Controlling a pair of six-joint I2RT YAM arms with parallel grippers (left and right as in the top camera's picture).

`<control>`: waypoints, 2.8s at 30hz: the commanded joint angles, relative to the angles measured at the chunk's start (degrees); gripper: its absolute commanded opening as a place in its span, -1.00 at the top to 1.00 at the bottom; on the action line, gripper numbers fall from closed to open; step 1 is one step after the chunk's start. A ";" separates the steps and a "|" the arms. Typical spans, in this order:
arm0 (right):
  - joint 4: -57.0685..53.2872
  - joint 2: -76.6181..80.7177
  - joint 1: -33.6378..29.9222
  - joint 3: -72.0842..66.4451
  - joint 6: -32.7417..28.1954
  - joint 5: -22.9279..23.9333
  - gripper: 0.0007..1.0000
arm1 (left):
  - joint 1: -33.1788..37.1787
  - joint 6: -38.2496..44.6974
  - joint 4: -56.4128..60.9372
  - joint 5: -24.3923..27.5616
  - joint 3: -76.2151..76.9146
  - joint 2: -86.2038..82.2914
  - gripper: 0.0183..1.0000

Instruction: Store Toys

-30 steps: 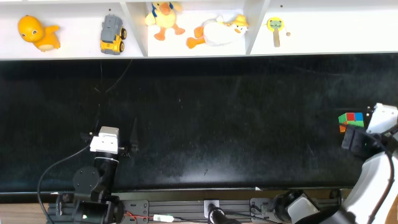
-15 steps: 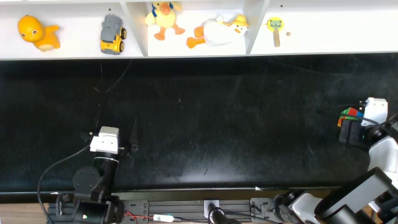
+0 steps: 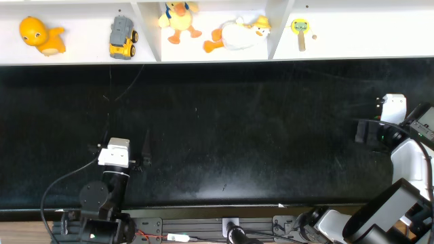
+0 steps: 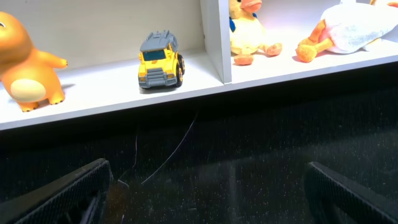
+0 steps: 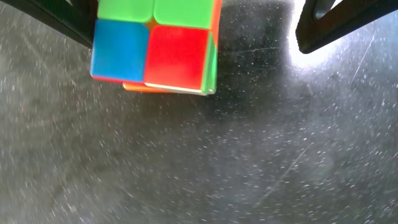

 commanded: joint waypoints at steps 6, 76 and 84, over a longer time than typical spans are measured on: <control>0.20 -0.39 -0.04 0.17 13.40 0.26 -0.90 | -0.26 -0.63 -0.09 -0.28 -0.17 -0.55 -1.00; -7.17 16.68 20.44 39.76 19.78 12.63 -0.99 | -0.26 -0.63 -0.09 -0.28 -0.17 -0.55 -1.00; -4.50 -1.42 19.71 15.15 19.76 13.05 -1.00 | -0.26 -0.63 -0.09 -0.28 -0.17 -0.55 -1.00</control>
